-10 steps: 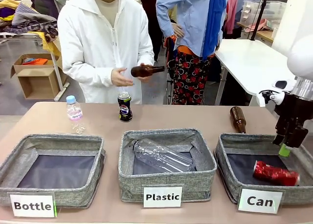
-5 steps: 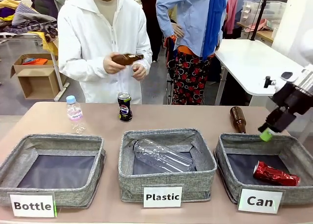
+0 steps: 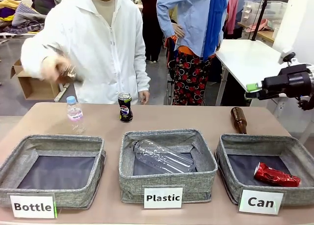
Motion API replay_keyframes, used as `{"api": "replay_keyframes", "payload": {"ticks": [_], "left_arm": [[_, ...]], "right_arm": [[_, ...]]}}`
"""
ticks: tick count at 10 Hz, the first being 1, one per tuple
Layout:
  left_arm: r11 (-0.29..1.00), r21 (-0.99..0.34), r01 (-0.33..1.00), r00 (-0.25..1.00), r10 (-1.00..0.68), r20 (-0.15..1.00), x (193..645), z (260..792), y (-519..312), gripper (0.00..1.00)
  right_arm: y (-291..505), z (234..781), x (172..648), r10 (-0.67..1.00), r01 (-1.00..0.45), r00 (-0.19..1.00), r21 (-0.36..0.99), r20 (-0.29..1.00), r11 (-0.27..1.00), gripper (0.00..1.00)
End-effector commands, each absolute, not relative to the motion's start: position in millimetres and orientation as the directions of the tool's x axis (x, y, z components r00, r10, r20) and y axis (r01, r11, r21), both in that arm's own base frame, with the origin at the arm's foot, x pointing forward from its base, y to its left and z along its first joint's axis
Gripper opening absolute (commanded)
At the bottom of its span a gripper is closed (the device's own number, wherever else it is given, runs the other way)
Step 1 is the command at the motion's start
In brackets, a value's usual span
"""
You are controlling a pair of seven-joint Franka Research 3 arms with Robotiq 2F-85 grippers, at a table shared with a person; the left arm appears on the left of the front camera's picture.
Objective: Sort the can waste into the basket.
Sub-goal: Pick up the can waste from the table and place it in the right Fabric basket.
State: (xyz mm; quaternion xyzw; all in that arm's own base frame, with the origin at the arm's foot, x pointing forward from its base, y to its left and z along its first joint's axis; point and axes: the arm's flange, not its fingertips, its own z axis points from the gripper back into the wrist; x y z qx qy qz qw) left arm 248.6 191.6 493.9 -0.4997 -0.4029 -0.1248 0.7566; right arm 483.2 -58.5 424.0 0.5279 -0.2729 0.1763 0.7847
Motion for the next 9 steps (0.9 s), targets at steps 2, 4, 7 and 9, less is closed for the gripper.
{"api": "replay_keyframes", "payload": {"ticks": [2, 4, 7, 9], "left_arm": [[0.298, -0.541, 0.786, 0.415, 0.395, 0.82, 176, 575, 237, 1.0], [0.275, -0.456, 0.847, 0.3, 0.462, 0.835, 132, 602, 269, 1.0], [0.3, -0.449, 0.842, 0.295, 0.441, 0.848, 124, 600, 265, 1.0], [0.281, -0.453, 0.846, 0.319, 0.416, 0.852, 127, 600, 253, 1.0]], "right_arm": [[-46, 429, 476, 0.157, -0.61, 0.781, 0.682, 0.605, 0.404, 1.0], [-46, 429, 476, 0.157, -0.61, 0.781, 0.682, 0.605, 0.404, 1.0], [-46, 429, 476, 0.157, -0.61, 0.781, 0.682, 0.605, 0.404, 1.0], [-46, 429, 476, 0.157, -0.61, 0.781, 0.682, 0.605, 0.404, 1.0]]}}
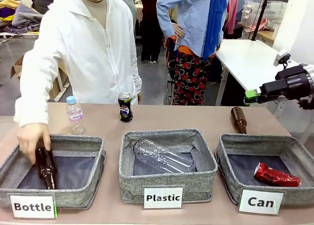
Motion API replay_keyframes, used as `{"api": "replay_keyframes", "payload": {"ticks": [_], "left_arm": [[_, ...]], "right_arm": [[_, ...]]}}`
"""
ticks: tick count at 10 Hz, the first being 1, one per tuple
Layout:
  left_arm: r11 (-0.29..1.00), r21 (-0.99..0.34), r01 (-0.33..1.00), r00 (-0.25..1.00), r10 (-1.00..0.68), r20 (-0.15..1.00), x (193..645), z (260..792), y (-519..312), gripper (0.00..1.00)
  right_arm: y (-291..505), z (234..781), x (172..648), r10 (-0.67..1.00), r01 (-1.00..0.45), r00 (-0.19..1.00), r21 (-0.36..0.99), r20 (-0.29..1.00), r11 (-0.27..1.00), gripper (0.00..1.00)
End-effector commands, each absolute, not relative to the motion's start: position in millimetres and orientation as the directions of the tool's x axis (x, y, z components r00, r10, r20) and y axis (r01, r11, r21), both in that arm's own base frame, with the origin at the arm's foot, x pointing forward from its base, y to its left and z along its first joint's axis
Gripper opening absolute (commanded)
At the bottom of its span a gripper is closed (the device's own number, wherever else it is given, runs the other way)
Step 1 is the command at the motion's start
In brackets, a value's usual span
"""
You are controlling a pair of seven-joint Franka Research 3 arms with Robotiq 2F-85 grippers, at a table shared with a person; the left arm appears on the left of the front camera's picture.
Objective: Sort the can waste into the basket.
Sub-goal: Pick up the can waste from the table and place it in the right Fabric basket.
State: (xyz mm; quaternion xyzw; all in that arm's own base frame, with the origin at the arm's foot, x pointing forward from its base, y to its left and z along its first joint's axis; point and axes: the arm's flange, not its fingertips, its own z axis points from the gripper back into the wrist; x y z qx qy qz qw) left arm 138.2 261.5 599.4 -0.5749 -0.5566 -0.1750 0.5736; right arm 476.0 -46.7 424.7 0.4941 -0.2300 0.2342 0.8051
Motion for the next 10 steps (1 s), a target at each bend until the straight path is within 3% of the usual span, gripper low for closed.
{"api": "replay_keyframes", "payload": {"ticks": [1, 5, 6, 7, 10], "left_arm": [[0.275, -0.452, 0.849, 0.33, 0.392, 0.859, 131, 599, 244, 1.0], [0.227, -0.502, 0.835, 0.441, 0.271, 0.856, 161, 592, 200, 1.0], [0.218, -0.524, 0.823, 0.518, 0.089, 0.851, 212, 577, 128, 1.0], [0.218, -0.526, 0.822, 0.521, 0.082, 0.85, 215, 577, 125, 1.0], [0.329, -0.536, 0.778, 0.58, -0.046, 0.813, 237, 560, 67, 1.0]], "right_arm": [[-46, 429, 476, 0.157, -0.61, 0.781, 0.682, 0.605, 0.404, 1.0], [-46, 429, 476, 0.157, -0.61, 0.781, 0.682, 0.605, 0.404, 1.0], [-46, 429, 476, 0.157, -0.61, 0.781, 0.682, 0.605, 0.404, 1.0], [-46, 429, 476, 0.157, -0.61, 0.781, 0.682, 0.605, 0.404, 1.0], [-46, 429, 476, 0.157, -0.61, 0.781, 0.682, 0.605, 0.404, 1.0]]}}
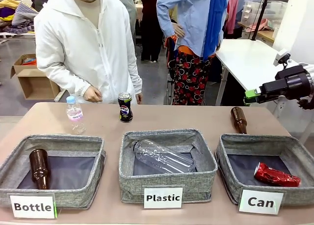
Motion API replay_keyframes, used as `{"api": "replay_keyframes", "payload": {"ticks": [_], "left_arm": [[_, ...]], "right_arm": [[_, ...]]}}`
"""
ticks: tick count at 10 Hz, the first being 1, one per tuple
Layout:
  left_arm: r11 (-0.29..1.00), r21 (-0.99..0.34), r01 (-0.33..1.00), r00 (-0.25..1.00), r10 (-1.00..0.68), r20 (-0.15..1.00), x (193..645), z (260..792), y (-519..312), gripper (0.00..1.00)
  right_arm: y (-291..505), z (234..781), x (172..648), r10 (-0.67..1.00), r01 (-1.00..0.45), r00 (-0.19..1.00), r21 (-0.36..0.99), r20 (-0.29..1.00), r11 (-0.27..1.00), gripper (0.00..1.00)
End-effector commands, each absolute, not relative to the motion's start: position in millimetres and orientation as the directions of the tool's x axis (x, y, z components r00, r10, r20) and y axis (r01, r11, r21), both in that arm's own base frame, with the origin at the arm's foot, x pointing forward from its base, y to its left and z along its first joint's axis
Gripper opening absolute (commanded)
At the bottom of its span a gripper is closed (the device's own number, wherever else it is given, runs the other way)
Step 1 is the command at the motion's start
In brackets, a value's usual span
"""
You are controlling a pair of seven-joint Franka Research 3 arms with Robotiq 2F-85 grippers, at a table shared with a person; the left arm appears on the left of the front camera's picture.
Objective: Sort the can waste into the basket.
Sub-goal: Pick up the can waste from the table and place it in the right Fabric basket.
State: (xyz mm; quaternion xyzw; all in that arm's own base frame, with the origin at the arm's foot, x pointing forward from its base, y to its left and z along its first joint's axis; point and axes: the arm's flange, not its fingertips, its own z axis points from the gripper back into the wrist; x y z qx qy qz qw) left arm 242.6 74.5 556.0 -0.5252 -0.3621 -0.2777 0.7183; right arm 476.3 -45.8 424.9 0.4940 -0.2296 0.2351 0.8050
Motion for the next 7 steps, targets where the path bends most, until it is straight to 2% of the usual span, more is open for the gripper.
{"api": "replay_keyframes", "payload": {"ticks": [1, 2, 3, 7], "left_arm": [[0.334, -0.549, 0.766, 0.596, -0.051, 0.801, 242, 556, 54, 1.0], [0.363, -0.552, 0.751, 0.607, -0.05, 0.793, 245, 550, 45, 1.0], [0.322, -0.54, 0.778, 0.584, -0.052, 0.81, 249, 558, 61, 1.0], [0.322, -0.54, 0.778, 0.584, -0.052, 0.81, 249, 558, 61, 1.0]], "right_arm": [[-46, 429, 476, 0.157, -0.61, 0.781, 0.682, 0.605, 0.404, 1.0], [-46, 429, 476, 0.157, -0.61, 0.781, 0.682, 0.605, 0.404, 1.0], [-46, 429, 476, 0.157, -0.61, 0.781, 0.682, 0.605, 0.404, 1.0], [-46, 429, 476, 0.157, -0.61, 0.781, 0.682, 0.605, 0.404, 1.0]]}}
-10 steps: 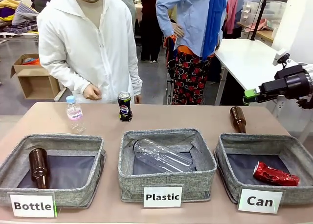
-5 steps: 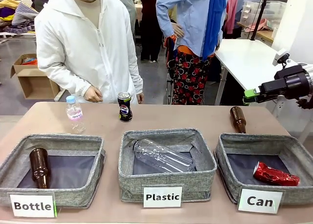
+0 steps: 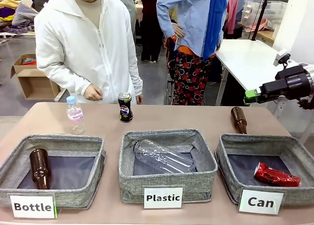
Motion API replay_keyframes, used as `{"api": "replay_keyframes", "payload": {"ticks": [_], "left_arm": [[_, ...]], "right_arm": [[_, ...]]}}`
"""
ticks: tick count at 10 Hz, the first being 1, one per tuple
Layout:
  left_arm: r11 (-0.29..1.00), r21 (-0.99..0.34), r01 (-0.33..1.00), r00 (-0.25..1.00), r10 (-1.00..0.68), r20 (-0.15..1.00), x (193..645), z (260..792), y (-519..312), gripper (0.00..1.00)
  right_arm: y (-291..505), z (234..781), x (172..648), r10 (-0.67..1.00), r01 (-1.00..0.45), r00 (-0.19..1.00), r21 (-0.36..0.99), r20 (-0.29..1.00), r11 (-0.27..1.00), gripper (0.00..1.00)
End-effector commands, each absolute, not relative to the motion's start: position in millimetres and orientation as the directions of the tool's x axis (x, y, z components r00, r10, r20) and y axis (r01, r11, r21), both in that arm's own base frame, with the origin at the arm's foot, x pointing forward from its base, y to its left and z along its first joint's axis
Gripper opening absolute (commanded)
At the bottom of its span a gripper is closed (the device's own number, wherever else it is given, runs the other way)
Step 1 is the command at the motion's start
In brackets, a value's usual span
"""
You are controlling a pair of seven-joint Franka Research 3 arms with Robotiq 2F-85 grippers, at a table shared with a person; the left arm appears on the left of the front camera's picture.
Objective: Sort the can waste into the basket.
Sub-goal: Pick up the can waste from the table and place it in the right Fabric basket.
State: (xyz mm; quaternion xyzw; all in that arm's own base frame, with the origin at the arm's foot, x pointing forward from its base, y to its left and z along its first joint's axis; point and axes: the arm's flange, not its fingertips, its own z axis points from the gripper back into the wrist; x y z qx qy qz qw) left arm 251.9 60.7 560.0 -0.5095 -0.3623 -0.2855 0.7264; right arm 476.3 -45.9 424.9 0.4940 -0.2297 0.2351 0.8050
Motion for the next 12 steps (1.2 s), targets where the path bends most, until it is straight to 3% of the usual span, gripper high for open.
{"api": "replay_keyframes", "payload": {"ticks": [1, 4, 7, 9, 12], "left_arm": [[0.319, -0.533, 0.783, 0.575, -0.047, 0.817, 252, 560, 60, 1.0], [0.347, -0.569, 0.746, 0.651, -0.199, 0.733, 351, 533, 4, 1.0], [0.41, -0.468, 0.783, 0.577, -0.196, 0.793, 404, 504, -43, 1.0], [0.378, -0.532, 0.758, 0.612, -0.129, 0.78, 411, 513, -20, 1.0], [0.405, -0.6, 0.69, 0.602, 0.141, 0.786, 377, 536, 128, 1.0]], "right_arm": [[-46, 429, 476, 0.157, -0.61, 0.781, 0.682, 0.605, 0.404, 1.0], [-46, 429, 476, 0.157, -0.61, 0.781, 0.682, 0.605, 0.404, 1.0], [-46, 429, 476, 0.157, -0.61, 0.781, 0.682, 0.605, 0.404, 1.0], [-46, 429, 476, 0.157, -0.61, 0.781, 0.682, 0.605, 0.404, 1.0], [-46, 429, 476, 0.157, -0.61, 0.781, 0.682, 0.605, 0.404, 1.0]]}}
